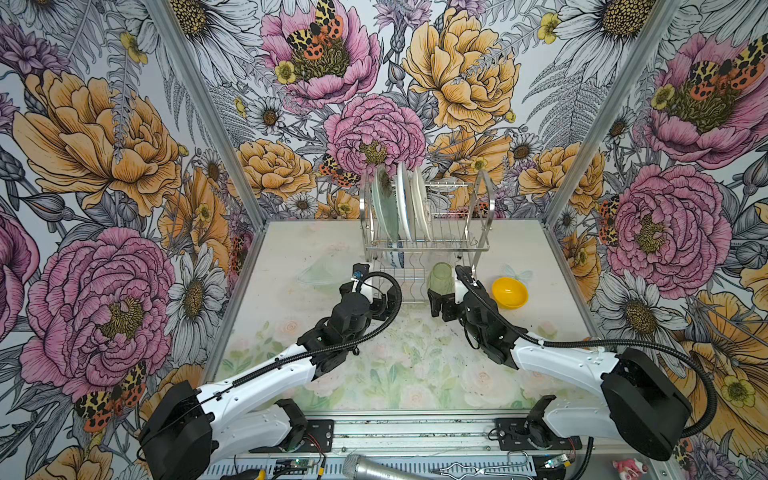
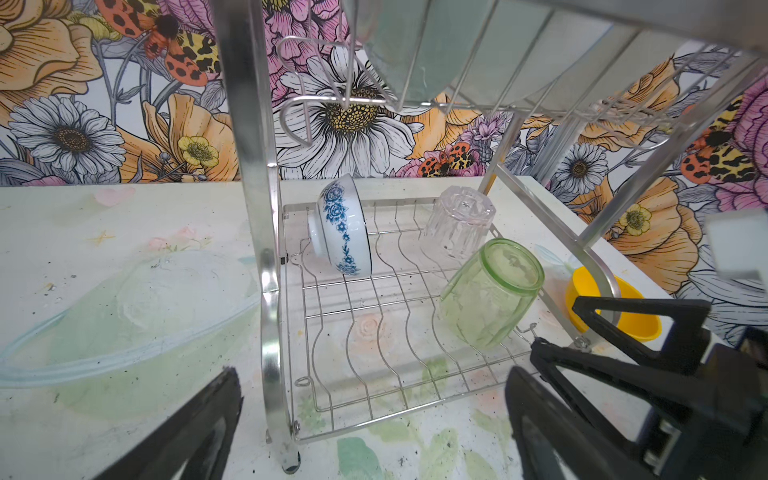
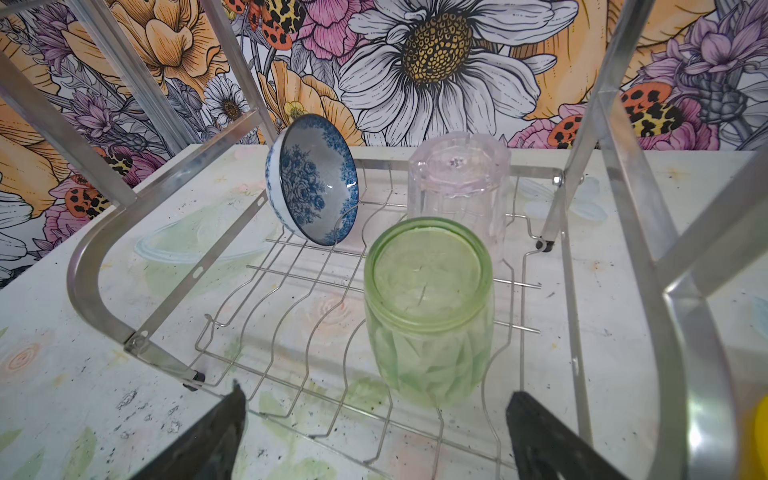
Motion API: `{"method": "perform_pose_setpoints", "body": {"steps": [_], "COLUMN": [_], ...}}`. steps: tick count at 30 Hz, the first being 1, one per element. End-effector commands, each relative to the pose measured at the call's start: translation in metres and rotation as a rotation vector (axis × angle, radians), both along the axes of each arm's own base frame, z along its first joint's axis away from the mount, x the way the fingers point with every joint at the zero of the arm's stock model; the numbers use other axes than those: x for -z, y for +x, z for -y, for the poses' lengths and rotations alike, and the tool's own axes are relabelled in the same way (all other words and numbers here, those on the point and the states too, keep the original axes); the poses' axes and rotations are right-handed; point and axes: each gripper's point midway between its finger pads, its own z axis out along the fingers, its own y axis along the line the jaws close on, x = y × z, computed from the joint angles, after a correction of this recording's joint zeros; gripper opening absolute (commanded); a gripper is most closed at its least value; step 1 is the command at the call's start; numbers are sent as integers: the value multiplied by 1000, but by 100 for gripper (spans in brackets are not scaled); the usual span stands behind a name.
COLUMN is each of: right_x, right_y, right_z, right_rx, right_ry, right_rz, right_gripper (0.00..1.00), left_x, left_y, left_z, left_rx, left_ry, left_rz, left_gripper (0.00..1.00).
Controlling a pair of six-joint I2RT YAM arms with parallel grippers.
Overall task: Unload the mixed dishes from the dish rack
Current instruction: 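Move the right gripper over the green glass in the rack while the left arm shifts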
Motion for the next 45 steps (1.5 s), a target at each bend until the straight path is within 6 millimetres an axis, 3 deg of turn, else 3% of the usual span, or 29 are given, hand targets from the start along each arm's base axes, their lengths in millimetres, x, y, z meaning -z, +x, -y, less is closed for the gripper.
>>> {"method": "perform_pose_setpoints", "body": {"steps": [1, 15, 22, 45], "right_x": [-16, 0, -1, 14], "right_y": [11, 28, 36, 61], "right_z": [-12, -15, -19, -4], "right_rx": [-9, 36, 30, 171], "right_ry": [22, -15, -35, -47], "right_rz": [55, 41, 41, 24], "right_gripper": [100, 99, 98, 99], "left_x": [-6, 2, 9, 11], "left_y": [0, 1, 2, -1], "left_z": [0, -13, -19, -23], "left_rx": [17, -21, -42, -41], "left_ry": [-19, -22, -21, -24], "left_rz": [20, 19, 2, -4], "left_gripper": [99, 99, 99, 99]}}
